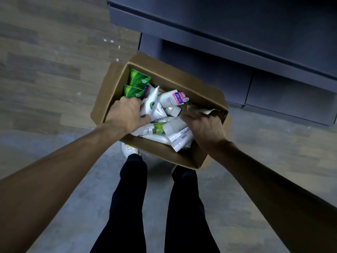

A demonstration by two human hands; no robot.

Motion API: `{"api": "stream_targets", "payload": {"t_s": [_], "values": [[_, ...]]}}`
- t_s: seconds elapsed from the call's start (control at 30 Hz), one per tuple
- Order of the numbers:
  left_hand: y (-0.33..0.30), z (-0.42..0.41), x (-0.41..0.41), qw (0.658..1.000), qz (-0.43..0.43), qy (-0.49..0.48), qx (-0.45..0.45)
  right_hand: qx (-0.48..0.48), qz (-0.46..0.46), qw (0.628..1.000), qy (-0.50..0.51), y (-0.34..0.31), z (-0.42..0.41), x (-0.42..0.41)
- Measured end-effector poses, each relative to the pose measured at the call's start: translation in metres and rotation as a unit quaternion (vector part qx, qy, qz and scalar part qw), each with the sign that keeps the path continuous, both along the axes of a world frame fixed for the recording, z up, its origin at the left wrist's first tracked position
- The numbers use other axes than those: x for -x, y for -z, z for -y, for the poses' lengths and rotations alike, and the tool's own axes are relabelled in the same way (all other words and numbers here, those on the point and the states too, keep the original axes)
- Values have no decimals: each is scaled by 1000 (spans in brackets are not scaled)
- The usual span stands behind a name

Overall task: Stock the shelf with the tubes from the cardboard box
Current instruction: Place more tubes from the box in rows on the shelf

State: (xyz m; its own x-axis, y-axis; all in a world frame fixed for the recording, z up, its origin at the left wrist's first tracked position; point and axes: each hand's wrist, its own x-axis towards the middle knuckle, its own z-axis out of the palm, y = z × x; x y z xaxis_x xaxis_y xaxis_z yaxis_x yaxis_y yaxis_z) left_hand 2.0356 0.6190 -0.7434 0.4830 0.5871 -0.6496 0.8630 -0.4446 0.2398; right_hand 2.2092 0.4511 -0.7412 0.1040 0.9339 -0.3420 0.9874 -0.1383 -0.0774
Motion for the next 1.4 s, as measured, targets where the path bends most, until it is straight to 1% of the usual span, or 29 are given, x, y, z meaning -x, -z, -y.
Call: {"api": "stream_targets", "payload": {"t_s": [0.07, 0.1, 0.13, 0.2, 0.23, 0.3, 0.37, 0.43, 0.5, 0.57, 0.63, 0.77, 0.87, 0.93, 1.03, 1.07, 1.13, 1.3, 1.4], "values": [[2, 5, -3, 997, 7, -41, 68, -12, -46, 998, -30, 0, 6, -3], [5, 8, -3, 994, 9, -52, 95, -1, -71, 997, -33, 2, 8, -3], [8, 12, -3, 992, 11, -60, 110, 28, -91, 995, -14, 3, 9, -1], [14, 19, -3, 990, 16, -82, 117, 110, -115, 985, 62, 8, 14, 4], [17, 21, -4, 988, 23, -94, 118, 110, -131, 979, 111, 10, 16, 9], [18, 25, -5, 986, 34, -118, 114, 49, -170, 963, 202, 10, 18, 20], [17, 30, -5, 985, 42, -138, 99, -20, -198, 936, 290, 9, 17, 32], [18, 34, -6, 982, 56, -165, 76, -44, -214, 894, 390, 10, 15, 42], [18, 37, -6, 973, 75, -200, 84, -25, -225, 851, 473, 9, 11, 48], [21, 39, -5, 965, 79, -225, 111, -5, -227, 826, 516, 10, 7, 48], [25, 40, -5, 967, 66, -222, 105, 29, -226, 807, 545, 13, 5, 45], [26, 40, -5, 970, 33, -228, 73, 111, -206, 806, 544, 22, 0, 36], [26, 41, -5, 967, 50, -237, 76, 137, -214, 797, 548, 24, -3, 30], [21, 43, -4, 966, 77, -234, 83, 135, -241, 775, 569, 24, -2, 29], [6, 49, -2, 946, 148, -261, 123, 115, -304, 721, 611, 14, 4, 26], [-1, 50, -1, 939, 166, -268, 136, 112, -316, 720, 608, 9, 7, 25], [-11, 52, 0, 931, 188, -273, 155, 91, -335, 734, 585, -6, 12, 25], [-45, 51, 1, 920, 230, -278, 156, 13, -388, 761, 520, -51, 16, 24], [-76, 47, 0, 913, 265, -268, 156, -20, -422, 749, 510, -87, 9, 16]]}}
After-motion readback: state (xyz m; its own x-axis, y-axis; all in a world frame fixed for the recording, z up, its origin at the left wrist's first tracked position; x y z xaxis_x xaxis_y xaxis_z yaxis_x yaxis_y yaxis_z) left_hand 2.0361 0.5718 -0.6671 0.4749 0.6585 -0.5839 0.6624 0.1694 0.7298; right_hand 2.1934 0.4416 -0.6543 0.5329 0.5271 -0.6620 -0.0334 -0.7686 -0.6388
